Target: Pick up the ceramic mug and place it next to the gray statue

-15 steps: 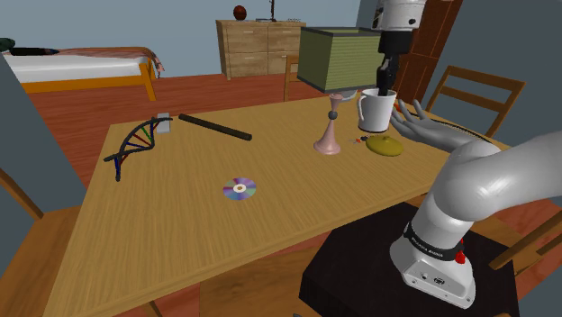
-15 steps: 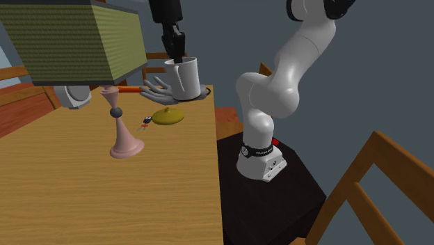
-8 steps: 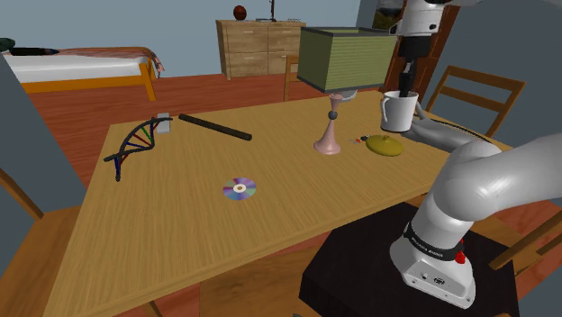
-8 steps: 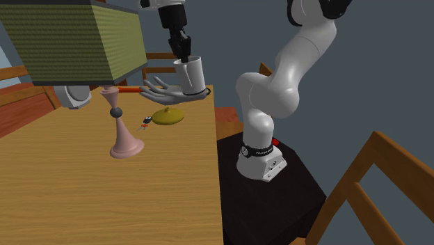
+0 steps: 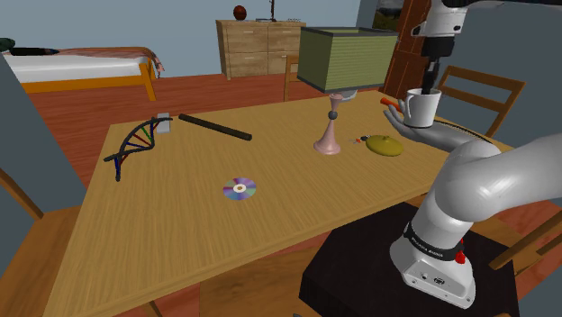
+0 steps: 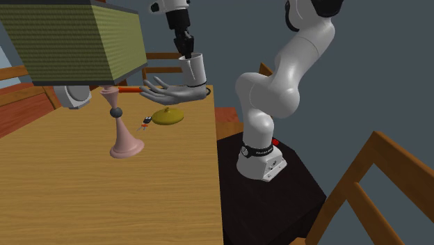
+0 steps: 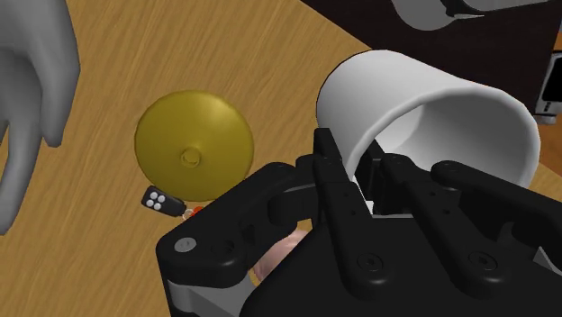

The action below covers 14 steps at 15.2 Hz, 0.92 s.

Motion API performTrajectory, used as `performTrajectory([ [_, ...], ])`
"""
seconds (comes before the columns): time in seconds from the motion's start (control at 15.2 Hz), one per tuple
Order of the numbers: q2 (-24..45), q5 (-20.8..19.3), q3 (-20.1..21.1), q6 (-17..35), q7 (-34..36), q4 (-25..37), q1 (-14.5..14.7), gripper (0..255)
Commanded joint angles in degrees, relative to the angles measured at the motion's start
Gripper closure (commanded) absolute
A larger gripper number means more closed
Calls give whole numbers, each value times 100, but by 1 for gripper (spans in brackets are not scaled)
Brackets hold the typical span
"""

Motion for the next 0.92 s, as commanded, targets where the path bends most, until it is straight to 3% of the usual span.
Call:
performTrajectory([
  [0.0,-382,-112,-108,15,0,-87,-262,255],
  [0.86,-691,-514,-526,791,158,-1132,-314,255],
])
